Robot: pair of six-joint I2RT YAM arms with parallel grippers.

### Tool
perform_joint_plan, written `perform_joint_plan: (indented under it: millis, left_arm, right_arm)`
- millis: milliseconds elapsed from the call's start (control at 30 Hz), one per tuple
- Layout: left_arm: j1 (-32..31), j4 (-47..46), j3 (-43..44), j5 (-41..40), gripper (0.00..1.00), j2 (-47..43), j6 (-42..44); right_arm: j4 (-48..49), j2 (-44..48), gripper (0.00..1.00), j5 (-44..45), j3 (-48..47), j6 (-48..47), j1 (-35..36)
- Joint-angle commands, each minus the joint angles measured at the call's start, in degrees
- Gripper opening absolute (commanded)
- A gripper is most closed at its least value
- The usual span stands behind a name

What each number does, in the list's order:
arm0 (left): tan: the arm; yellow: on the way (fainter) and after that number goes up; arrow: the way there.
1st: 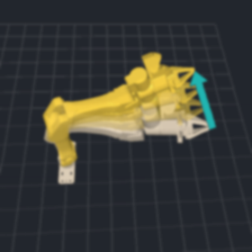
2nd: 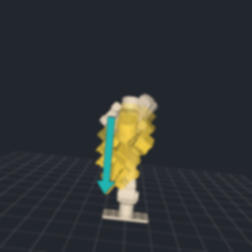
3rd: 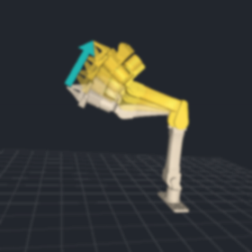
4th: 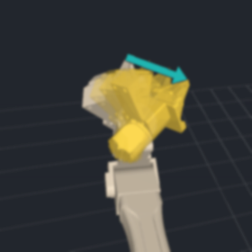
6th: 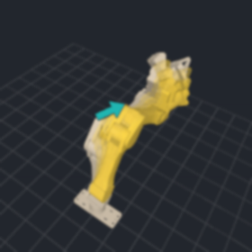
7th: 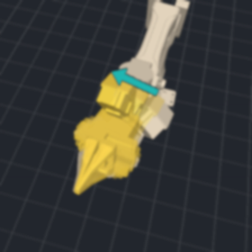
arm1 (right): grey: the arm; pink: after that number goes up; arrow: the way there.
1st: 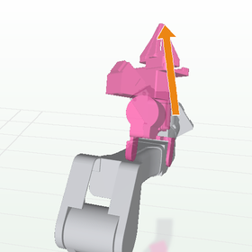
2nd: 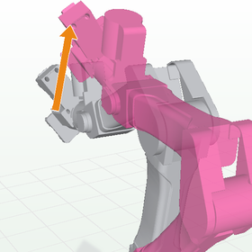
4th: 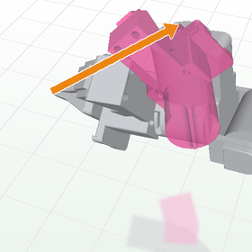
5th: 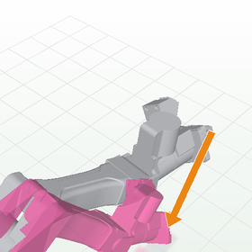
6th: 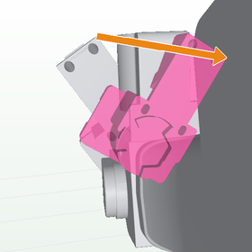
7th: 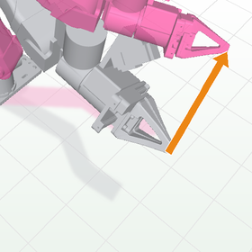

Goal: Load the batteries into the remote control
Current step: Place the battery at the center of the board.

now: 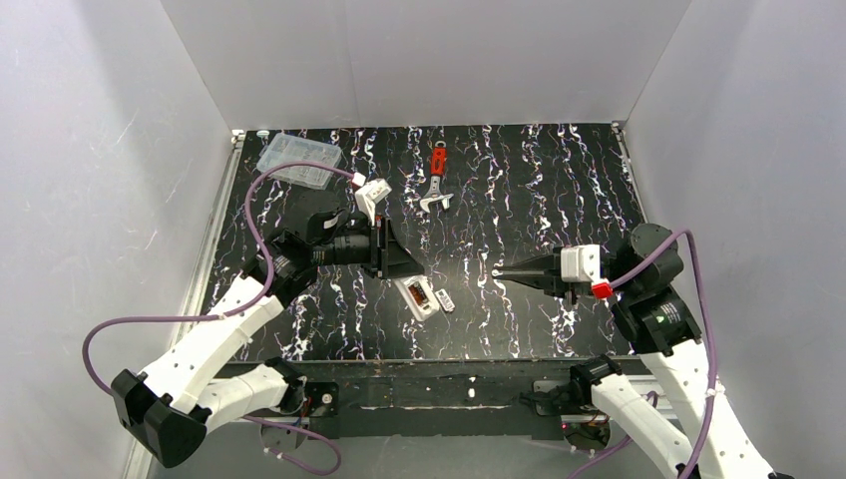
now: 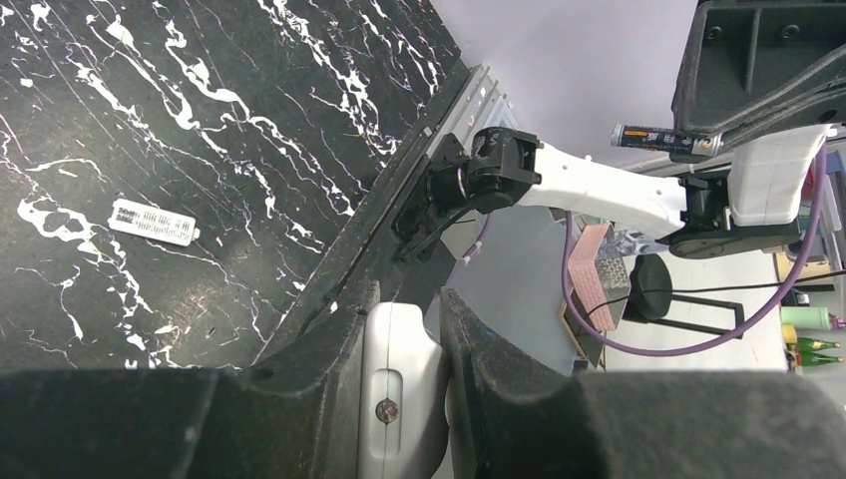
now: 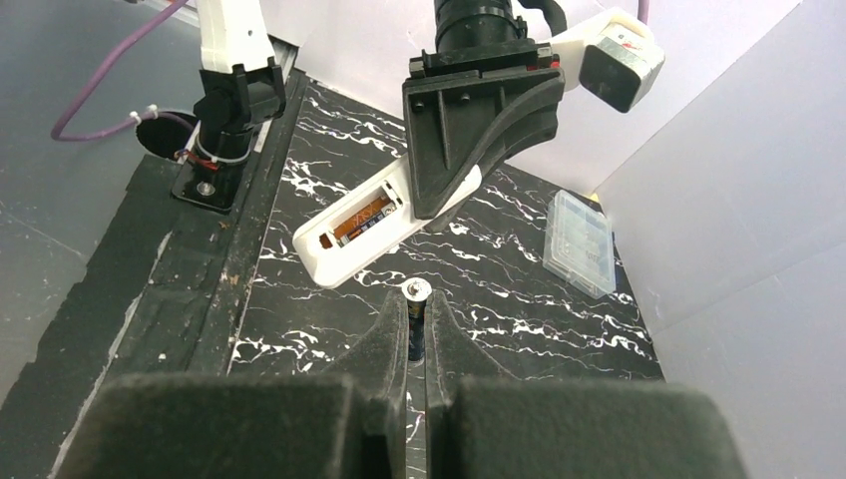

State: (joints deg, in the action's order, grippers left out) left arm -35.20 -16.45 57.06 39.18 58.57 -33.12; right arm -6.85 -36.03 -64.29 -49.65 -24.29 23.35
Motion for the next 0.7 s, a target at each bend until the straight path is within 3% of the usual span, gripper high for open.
perform_joint_plan:
  millis: [0, 233, 533, 667]
  left_arm:
    - [0.26, -2.90, 1.89, 2.19, 0.00, -0.82, -0.82]
    - [0.22, -10.18, 0.25, 4.44, 0.00, -0.49, -4.07]
    - [0.22, -26.25, -2.81, 8.06, 0.00, -0.23, -11.61]
    - [0.07, -28.61, 1.10, 9.82, 0.00, -0.97, -13.17]
  right_arm:
    - [-1.06, 0.22, 0.01, -1.01, -3.22, -2.08, 0.02]
    - [0.36, 0.20, 0.01, 0.23, -3.00, 0.32, 0.02]
    - [6.05, 0.69, 0.01, 3.28, -1.15, 5.82, 0.02]
    - [10.07, 0.80, 0.01, 8.03, 0.63, 9.41, 0.02]
